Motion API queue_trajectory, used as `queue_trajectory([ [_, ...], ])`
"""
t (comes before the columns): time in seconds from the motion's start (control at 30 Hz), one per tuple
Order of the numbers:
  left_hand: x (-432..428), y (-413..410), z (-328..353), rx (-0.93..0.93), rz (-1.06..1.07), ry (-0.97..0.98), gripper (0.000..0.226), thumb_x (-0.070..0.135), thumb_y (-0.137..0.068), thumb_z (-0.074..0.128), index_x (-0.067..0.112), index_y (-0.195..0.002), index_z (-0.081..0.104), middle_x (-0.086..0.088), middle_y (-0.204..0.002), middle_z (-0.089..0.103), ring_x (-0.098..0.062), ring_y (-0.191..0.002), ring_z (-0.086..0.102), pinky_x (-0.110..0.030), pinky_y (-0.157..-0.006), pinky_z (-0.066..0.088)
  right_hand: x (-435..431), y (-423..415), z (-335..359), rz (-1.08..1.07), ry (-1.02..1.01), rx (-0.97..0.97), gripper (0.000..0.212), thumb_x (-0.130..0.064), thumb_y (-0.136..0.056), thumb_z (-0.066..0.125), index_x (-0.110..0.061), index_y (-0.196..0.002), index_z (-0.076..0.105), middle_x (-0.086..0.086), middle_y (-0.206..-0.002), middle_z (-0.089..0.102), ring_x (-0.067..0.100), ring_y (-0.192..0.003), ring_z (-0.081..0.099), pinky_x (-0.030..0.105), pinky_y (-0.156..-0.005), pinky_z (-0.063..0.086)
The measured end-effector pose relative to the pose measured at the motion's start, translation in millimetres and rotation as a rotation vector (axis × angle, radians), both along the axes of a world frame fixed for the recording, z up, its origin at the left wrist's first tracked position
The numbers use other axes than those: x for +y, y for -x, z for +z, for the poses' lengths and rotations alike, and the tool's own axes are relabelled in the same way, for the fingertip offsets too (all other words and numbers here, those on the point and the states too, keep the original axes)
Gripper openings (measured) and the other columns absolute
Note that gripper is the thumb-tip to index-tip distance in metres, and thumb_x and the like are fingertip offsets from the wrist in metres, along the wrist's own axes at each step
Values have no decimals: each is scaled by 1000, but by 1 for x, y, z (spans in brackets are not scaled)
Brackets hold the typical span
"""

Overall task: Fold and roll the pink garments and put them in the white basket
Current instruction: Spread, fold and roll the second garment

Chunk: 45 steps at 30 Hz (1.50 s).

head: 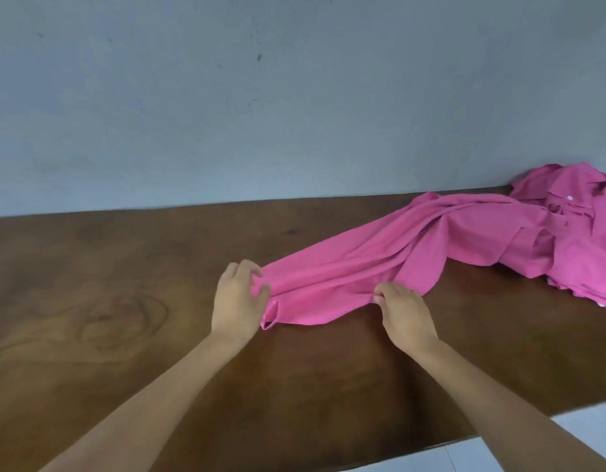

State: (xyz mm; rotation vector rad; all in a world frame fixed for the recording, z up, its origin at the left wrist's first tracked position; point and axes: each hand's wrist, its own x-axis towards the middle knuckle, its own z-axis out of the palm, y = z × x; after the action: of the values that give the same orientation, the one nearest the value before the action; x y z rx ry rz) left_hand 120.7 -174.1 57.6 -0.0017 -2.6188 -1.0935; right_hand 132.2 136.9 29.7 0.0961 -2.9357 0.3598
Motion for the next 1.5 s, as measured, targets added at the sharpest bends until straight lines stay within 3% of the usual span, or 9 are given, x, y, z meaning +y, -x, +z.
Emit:
queue_trajectory([
  [0.13,47,-15,-14,-93,-505,316,45,49,-93,64,27,-132,57,7,-132,54,-17,-127,46,-38,-111,34,-15,-20,16,-99,2,-54,13,-14,-100,52,-15,-88,56,-8,-75,48,18,-69,45,37,-72,39],
  [0.23,68,-25,-27,-148,-618,421,52,49,-94,62,28,-140,51,5,-140,52,-19,-133,44,-38,-114,32,-24,-33,25,-163,-19,-90,13,-18,-101,50,-15,-90,56,-6,-77,50,20,-69,45,36,-73,38],
  [0.43,51,-36,-24,-73,-655,132,28,0,-90,56,24,-102,63,7,-94,71,-18,-85,66,-42,-73,54,-29,-67,34,-196,-20,-138,32,-38,-106,38,-17,-101,62,2,-82,66,24,-72,56,42,-85,46],
  [0.57,29,-37,-2,-131,-802,70,35,-1,-91,52,34,-88,56,6,-73,63,-14,-66,57,-39,-63,49,-33,-93,41,-128,42,-165,68,-76,-92,12,-25,-104,56,-5,-85,61,19,-78,57,39,-81,43],
  [0.73,10,-49,21,-112,-842,103,36,6,-96,57,39,-81,50,9,-70,56,-13,-64,52,-31,-63,42,-47,-121,41,23,14,-102,77,-87,-85,33,-29,-133,49,-11,-124,57,12,-116,49,38,-103,38],
  [0.97,-3,-95,52,-120,-759,75,28,28,-98,65,19,-71,62,1,-60,44,-13,-57,36,-30,-58,33,-97,-175,16,27,229,441,35,-48,-93,66,-19,-111,57,-10,-105,56,13,-95,54,35,-86,45],
  [1.07,-3,-118,64,-156,-714,20,38,29,-96,66,25,-58,60,7,-54,41,-11,-55,35,-30,-56,33,-118,-200,10,52,355,433,29,-41,-93,69,-21,-110,57,-15,-101,51,8,-93,51,33,-83,48],
  [1.37,0,-207,77,-239,-688,-107,20,24,-96,67,20,-83,82,-1,-67,71,-12,-57,56,-33,-56,47,-141,-257,34,83,724,458,34,-43,-90,73,-24,-111,54,-12,-108,55,10,-105,55,29,-90,49],
  [1.5,-10,-236,67,-259,-626,-159,20,20,-93,67,10,-79,78,-22,-74,67,-38,-64,53,-49,-64,50,-145,-273,29,142,669,465,27,-34,-93,71,-15,-109,61,-8,-112,52,14,-108,52,28,-92,47],
])
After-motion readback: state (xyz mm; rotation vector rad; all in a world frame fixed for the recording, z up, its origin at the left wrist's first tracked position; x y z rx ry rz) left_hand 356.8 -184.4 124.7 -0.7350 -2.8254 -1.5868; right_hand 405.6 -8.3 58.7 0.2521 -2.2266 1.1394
